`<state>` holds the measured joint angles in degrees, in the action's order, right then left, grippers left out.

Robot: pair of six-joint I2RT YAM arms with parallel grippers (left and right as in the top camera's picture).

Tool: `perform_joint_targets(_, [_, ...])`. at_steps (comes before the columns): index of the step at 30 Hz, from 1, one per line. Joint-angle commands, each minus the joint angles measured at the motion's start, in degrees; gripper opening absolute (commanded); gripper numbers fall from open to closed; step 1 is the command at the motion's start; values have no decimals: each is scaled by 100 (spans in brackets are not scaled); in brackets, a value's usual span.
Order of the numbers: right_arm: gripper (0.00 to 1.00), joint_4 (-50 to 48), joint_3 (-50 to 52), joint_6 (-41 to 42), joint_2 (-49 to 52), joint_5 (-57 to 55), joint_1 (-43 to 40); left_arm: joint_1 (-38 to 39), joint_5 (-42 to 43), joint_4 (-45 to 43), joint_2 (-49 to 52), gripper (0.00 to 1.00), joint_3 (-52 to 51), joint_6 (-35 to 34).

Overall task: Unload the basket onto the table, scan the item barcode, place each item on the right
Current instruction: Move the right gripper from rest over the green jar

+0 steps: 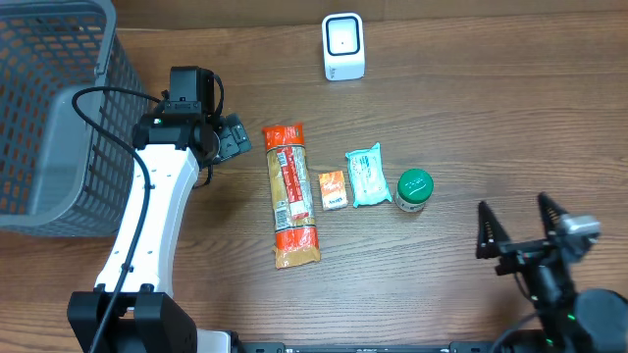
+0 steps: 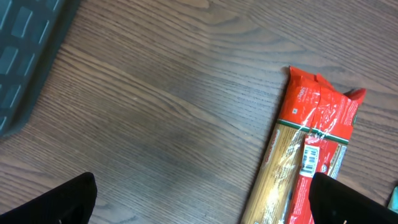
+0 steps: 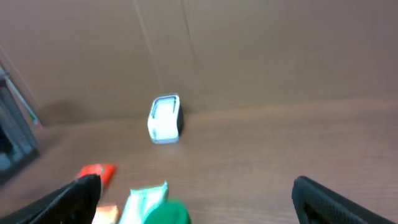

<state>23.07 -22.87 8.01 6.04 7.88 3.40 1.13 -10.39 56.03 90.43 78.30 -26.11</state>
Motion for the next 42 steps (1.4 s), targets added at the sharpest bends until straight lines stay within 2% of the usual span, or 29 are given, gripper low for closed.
perform_joint_targets(1, [100,498,-1121,74,726,-138,-15,-2,-94,7,28,100,7,83])
perform_joint_targets(11, [100,3121,-4172,79,3657,212,-15,-2,-94,7,28,100,7,83])
perform_joint_targets(14, [100,3410,-4671,81,4317,656,-15,-2,-94,7,28,100,7,83])
perform_joint_targets(23, [100,3154,-4769,114,5737,1945,-15,-2,-94,7,28,100,7,83])
perform_joint_targets(28, [100,3296,-4769,1012,6616,2267,-9,-2,-94,7,28,100,7,83])
perform_joint_targets(30, [100,3351,-4769,1005,6905,2441,57,-2,-94,7,28,100,7,83])
perform_joint_targets(32, [100,3344,-4769,1084,7215,2175,251,-2,-94,7,28,100,7,83])
perform_joint_targets(37, [100,3346,-4769,2538,7753,297,850,-2,-94,7,28,100,7,83])
perform_joint_targets(42, [100,2651,-4769,2671,8120,-122,1410,-2,-94,7,28,100,7,83])
